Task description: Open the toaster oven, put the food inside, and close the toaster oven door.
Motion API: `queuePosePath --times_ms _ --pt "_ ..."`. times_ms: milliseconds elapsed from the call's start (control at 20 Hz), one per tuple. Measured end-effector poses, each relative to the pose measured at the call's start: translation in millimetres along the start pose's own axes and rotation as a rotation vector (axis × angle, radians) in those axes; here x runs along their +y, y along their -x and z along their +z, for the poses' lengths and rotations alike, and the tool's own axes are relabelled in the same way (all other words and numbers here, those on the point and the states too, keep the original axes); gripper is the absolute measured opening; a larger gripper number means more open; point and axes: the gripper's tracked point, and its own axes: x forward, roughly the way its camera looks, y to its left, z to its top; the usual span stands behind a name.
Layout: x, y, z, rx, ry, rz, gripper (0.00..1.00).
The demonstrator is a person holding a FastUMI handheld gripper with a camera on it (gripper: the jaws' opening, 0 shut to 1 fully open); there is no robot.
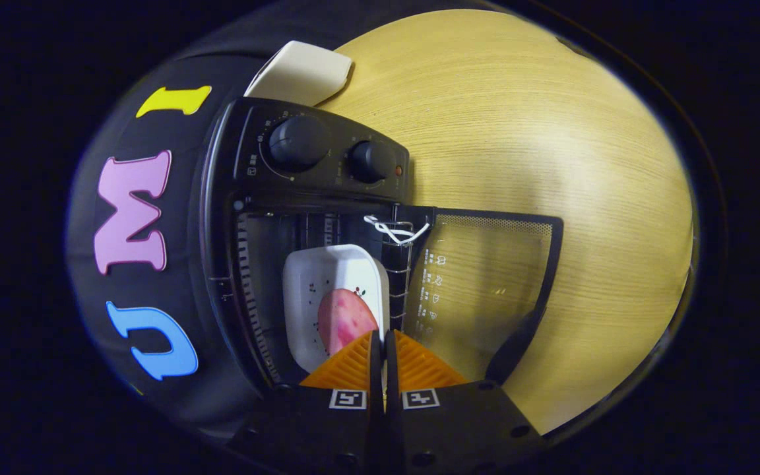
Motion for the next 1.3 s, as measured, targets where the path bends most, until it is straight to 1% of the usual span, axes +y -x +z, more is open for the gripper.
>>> queuePosePath --times_ms 100,250,350,400,450,500,550,600,650,700,750,800,900,950,1000,1100,1300 --pt "3.2 -8.0 -0.6 -0.024 -0.021 -0.01 0.05" --pt "15.2 -15.8 -8.2 -0.015 -0.017 0.005 0.05" --pt "25.4 -17.0 -10.6 -0.019 -0.047 0.04 0.08" --pt "29.8 -14.1 -12.5 -0.016 -0.059 0.054 0.12" --pt "31.9 -14.0 -15.5 -0.005 -0.075 0.067 0.13" --pt "33.5 -12.3 -20.0 0.014 -0.088 0.07 0.23" --pt "33.4 -10.8 -25.2 0.042 -0.089 0.07 0.37" --pt "30.1 -6.1 -28.3 0.066 -0.077 0.062 0.61" --pt "26.4 -1.2 -29.3 0.079 -0.048 0.063 0.65" --pt "24.2 3.6 -31.6 0.098 -0.022 0.075 0.81" --pt "21.2 10.0 -34.2 0.12 0.005 0.086 0.87" --pt "15.5 15.4 -37.6 0.155 0.037 0.081 0.98" --pt "12.9 32.6 -41.4 0.209 0.112 0.104 0.98" --pt "15.0 42.9 -42.4 0.223 0.163 0.131 0.99" --pt "16.9 53.7 -44.1 0.24 0.237 0.158 0.99" --pt "6.4 71.6 -45.0 0.266 0.424 0.162 0.99" --pt "-33.8 89.1 -32.6 0.239 0.788 0.098 0.99"
